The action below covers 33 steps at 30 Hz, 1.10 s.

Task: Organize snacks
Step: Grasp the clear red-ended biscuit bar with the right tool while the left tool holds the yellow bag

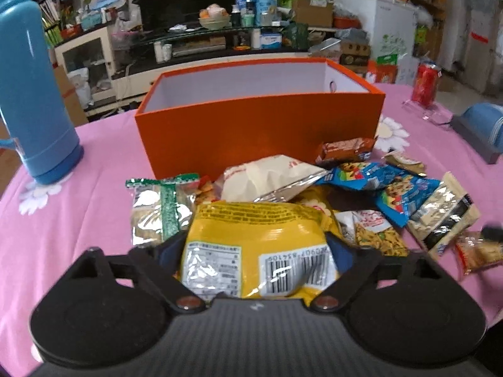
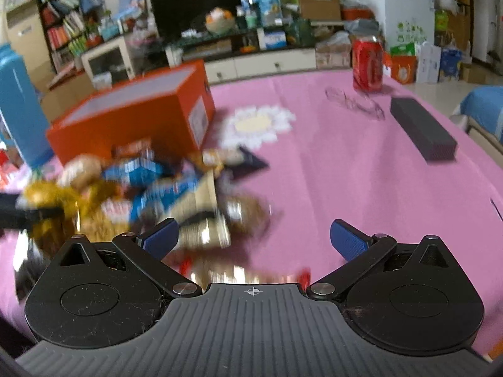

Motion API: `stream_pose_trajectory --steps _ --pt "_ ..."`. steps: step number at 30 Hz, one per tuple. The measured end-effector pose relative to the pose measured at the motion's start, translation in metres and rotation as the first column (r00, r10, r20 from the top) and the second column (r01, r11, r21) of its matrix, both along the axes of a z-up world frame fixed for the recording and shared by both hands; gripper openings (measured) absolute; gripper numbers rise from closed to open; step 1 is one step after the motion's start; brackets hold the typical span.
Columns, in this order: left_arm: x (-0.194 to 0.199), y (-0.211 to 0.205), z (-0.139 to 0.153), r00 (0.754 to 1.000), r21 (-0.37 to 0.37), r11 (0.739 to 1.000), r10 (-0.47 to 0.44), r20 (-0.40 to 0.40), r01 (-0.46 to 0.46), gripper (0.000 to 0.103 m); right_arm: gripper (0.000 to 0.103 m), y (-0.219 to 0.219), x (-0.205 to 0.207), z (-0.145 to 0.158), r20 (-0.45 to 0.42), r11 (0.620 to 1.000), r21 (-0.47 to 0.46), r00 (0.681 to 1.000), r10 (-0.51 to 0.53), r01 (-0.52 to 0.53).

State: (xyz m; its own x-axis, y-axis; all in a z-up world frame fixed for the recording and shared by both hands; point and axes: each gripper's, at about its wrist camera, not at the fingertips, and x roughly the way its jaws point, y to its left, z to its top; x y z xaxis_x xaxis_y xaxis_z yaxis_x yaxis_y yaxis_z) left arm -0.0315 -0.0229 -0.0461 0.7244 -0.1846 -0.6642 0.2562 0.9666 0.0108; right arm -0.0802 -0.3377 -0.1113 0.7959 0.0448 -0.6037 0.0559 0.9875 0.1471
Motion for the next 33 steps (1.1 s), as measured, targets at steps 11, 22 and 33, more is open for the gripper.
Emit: stream_pose_trajectory --steps 11,22,33 --pt "-0.002 0.022 0.000 1.000 -0.140 0.990 -0.006 -0.024 0.002 0.077 0.097 0.037 -0.004 -0.023 -0.103 0.994 -0.060 0.989 -0.102 0.096" --pt "-0.002 0.020 -0.002 1.000 -0.154 0.988 -0.015 -0.017 0.012 0.082 0.097 0.036 -0.028 -0.027 -0.097 0.977 0.020 0.973 -0.210 0.212" --pt "0.002 0.019 -0.005 0.999 -0.169 0.986 -0.022 -0.039 0.015 0.091 0.097 0.053 -0.010 -0.027 -0.081 0.993 0.009 0.990 -0.119 0.120"
